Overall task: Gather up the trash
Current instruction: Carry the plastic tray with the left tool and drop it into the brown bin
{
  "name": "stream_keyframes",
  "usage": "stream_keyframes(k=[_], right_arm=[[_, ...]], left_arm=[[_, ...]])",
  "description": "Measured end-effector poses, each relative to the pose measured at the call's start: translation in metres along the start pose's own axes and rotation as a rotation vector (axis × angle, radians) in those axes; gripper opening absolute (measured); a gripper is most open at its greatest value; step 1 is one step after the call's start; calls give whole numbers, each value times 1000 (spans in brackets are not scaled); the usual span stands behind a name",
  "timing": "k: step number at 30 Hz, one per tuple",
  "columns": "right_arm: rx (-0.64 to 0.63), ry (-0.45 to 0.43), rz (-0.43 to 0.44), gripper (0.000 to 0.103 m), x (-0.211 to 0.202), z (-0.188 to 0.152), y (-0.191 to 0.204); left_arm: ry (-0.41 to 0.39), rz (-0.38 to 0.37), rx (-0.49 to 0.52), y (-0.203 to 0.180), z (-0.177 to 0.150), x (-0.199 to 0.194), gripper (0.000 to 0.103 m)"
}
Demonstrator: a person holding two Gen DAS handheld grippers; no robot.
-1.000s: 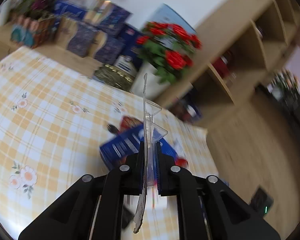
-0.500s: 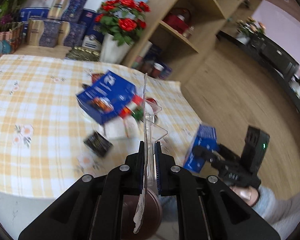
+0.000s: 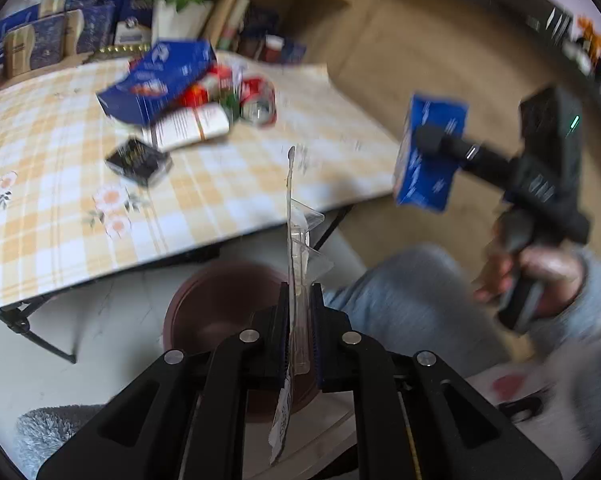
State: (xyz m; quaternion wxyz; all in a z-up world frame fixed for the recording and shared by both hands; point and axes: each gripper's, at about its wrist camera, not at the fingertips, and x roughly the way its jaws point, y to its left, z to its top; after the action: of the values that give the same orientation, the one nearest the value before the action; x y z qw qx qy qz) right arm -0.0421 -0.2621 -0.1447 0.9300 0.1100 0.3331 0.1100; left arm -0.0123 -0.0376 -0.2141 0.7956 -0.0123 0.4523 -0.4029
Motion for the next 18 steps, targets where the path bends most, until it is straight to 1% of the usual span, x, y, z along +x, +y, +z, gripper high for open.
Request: stream_keyframes(k=[2,5,9,11,15,18], right_arm=[[1,11,3,83,2,-3,-3],[18,16,4,83,6,-5,-12],[47,37,6,83,15,-8,-26],[57,47,0,83,20,-10,-33],[92,56,-9,83,27,-13,-51],[114,52,-18,83,28,-13,-61]], left_arm=[[59,18,31,1,-6,18,10],[115,31,71,3,-13,38,10],[208,45,66,11,-20,75,10],[244,61,100,11,-21,90,10],[332,134,212,3,-24,126,10],[384,222,276,4,-28,154,10]])
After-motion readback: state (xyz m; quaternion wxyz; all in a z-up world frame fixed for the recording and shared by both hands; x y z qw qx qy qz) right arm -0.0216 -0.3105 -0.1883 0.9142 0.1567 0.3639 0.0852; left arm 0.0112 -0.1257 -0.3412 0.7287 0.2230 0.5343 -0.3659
